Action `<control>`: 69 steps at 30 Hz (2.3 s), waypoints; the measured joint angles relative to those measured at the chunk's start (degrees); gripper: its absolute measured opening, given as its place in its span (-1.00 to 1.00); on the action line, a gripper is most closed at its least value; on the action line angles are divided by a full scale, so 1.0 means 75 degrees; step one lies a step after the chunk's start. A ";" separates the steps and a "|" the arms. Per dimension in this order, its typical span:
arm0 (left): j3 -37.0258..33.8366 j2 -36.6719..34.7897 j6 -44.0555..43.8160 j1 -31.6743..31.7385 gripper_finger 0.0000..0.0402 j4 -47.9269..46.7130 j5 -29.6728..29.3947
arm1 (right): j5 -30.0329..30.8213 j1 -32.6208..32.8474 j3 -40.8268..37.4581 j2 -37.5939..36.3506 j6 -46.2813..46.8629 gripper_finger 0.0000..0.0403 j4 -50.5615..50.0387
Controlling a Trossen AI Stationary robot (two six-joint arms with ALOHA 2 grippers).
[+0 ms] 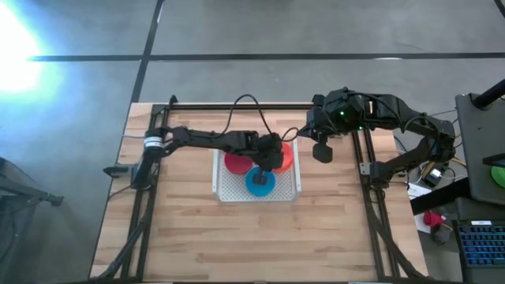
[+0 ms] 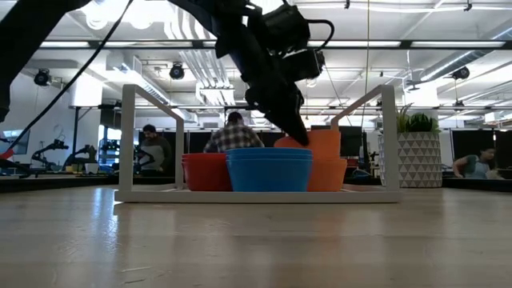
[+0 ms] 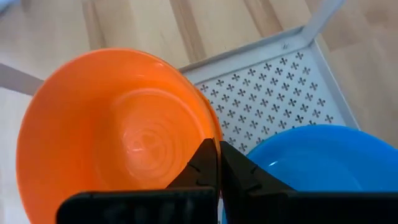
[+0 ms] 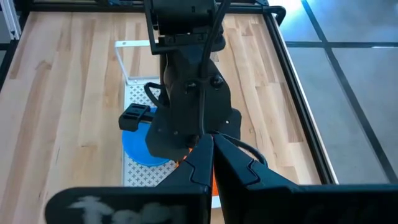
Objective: Pick & Place Mini bowls
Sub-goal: Stack the orange bowl on top of the orange bowls on the shelf, then return to Home Position
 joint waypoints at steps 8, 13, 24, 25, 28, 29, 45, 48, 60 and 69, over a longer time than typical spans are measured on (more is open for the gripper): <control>-0.0052 -0.0015 -0.0060 -0.0023 -0.93 0.0056 -0.0026 | 0.0000 0.0002 -0.0002 -0.0001 -0.0022 -0.96 -0.0003; -0.0058 -0.0015 -0.0191 -0.0026 -0.79 0.0072 -0.0029 | -0.0003 0.0002 -0.0002 -0.0001 -0.0005 -0.96 -0.0006; 0.0264 -0.0165 -0.0439 -0.0032 -0.69 -0.0256 -0.0515 | -0.0003 0.0000 -0.0002 -0.0001 -0.0002 -0.96 -0.0006; 0.0339 -0.0197 -0.0407 -0.0029 -0.69 -0.0410 -0.0554 | -0.0004 0.0001 -0.0002 -0.0001 -0.0002 -0.96 -0.0006; 0.0558 -0.0353 -0.0366 -0.0032 -0.70 -0.0917 -0.0653 | -0.0003 0.0000 -0.0002 -0.0001 -0.0023 -0.96 -0.0009; 0.0633 -0.0421 -0.0367 -0.0032 -0.72 -0.1048 -0.0653 | -0.0003 -0.0001 -0.0002 -0.0005 -0.0022 -0.96 -0.0009; 0.0272 -0.2750 -0.0495 -0.0067 -1.00 -0.1459 -0.0652 | -0.0006 0.0118 -0.0352 -0.0310 -0.0264 -0.96 -0.0035; -0.0362 -0.3518 -0.0572 -0.0094 -1.00 -0.1177 -0.0653 | -0.0017 0.0245 -0.0952 -0.0562 -0.0235 -0.96 0.0248; -0.4067 -0.7071 -0.1150 -0.0149 -1.00 0.1389 -0.0716 | -0.0065 0.0674 -0.2826 -0.2264 -0.0195 -0.96 0.1896; -0.5976 -0.9415 -0.1561 -0.0149 -1.00 0.2229 -0.0723 | -0.0064 0.0690 -0.4336 -0.3763 -0.0191 -0.96 0.2998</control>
